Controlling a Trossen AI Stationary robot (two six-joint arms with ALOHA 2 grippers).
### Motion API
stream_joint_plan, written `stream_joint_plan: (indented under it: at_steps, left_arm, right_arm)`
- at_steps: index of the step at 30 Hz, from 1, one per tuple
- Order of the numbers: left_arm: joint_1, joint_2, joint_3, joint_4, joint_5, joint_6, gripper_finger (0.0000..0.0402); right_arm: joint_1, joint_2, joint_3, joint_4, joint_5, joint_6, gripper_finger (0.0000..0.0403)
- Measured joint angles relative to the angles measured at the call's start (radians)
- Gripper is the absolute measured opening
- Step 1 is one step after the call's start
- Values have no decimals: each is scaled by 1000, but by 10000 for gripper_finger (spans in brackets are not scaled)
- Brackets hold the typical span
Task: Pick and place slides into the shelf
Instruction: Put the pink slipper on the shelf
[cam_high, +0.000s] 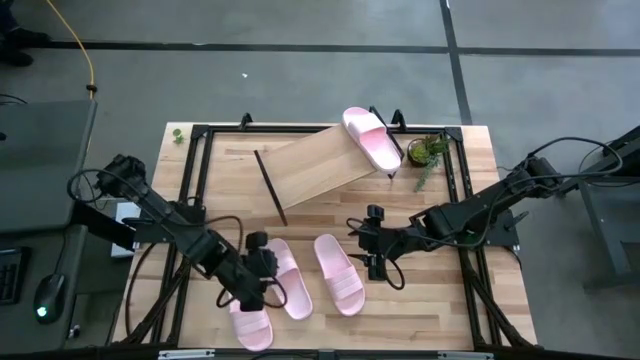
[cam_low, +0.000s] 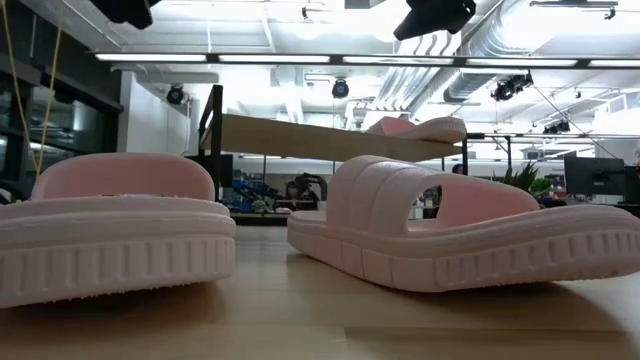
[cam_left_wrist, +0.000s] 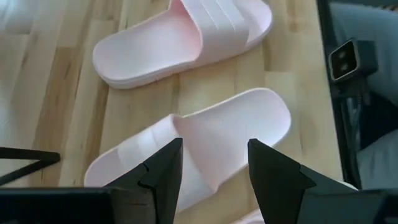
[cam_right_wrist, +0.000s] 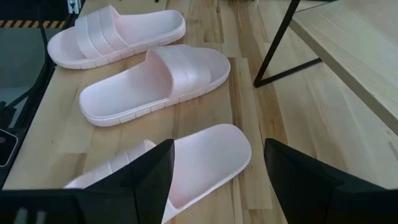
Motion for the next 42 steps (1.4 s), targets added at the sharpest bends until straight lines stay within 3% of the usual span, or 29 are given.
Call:
stream_joint_plan:
  at_steps: [10,22,42]
  left_arm:
    - [1,188,137,-201,-28,-72,166]
    - [-15,343,279,-310,-19,-113,166]
    - [-15,418,286,-374,-7,-203,165]
  right_arm:
    - [0,0,0,-1,0,3,240]
    - [0,0,0,1,1,-30,240]
    - [0,0,0,3,2,-24,240]
